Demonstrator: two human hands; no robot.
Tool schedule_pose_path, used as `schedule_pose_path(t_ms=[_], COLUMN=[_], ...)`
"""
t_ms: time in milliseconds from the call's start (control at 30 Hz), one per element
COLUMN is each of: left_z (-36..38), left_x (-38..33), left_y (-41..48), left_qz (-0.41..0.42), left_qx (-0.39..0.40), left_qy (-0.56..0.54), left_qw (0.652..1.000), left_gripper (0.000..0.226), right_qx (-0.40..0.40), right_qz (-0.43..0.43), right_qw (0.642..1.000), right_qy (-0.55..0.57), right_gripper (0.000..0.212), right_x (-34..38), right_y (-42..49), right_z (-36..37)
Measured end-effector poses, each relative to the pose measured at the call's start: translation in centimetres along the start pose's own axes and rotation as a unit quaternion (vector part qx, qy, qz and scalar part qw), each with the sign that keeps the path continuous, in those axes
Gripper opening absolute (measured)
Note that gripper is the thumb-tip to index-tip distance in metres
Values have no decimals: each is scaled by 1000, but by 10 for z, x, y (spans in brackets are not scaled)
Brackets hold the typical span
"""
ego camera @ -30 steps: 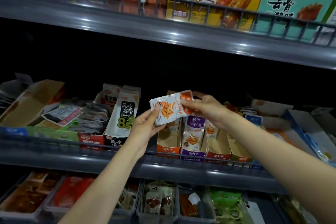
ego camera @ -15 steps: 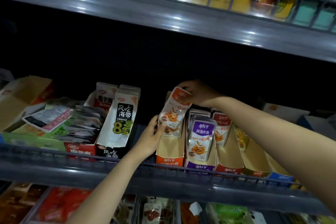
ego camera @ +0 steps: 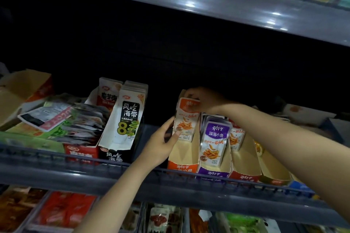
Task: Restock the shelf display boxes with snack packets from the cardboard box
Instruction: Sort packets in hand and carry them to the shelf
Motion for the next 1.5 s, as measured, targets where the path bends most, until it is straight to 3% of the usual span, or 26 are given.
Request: schedule_pose_path(t_ms=[267,633,900,1067,1200,1367,1500], left_z=[-2,-6,-10,14,45,88,107], left_x=[-1,-8,-73,-113,-106,-47,25], left_y=[-1,-4,-25,-78,-131,-195,-246], left_qz=[2,-18,33,98,113,79,-13], left_qx=[-4,-22,-19,36,95,202,263], left_qy=[-7,5,184,296,334,366,366], left_qw=[1000,1000,982,949,931,905,892], left_gripper=[58,67,69,60,59,86,71], right_qx=[-41,-46,-49,-75,-42,24,74], right_qz=[-19,8,-10,0,-4,34,73], right_qw=[997,999,998,997,999,999,994], right_qy=[-68,-5,-25,-16,2,25,20], right_gripper=[38,41,56,62,64,65,65], right_x=[1,-6,-17,-38,-56,-96,-129], right_y=[0,-27,-107,-181,-242,-297,-327], right_z=[13,-9,-22,-11,30,117,204])
Point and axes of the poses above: each hand's wrist, its own y-axis towards the middle knuckle, its own z-axis out of the palm, x = y × z, the point moved 10 cm from there along y, towards the middle knuckle, and after that the axes turned 15 degrees about z, right-handed, at the moved point
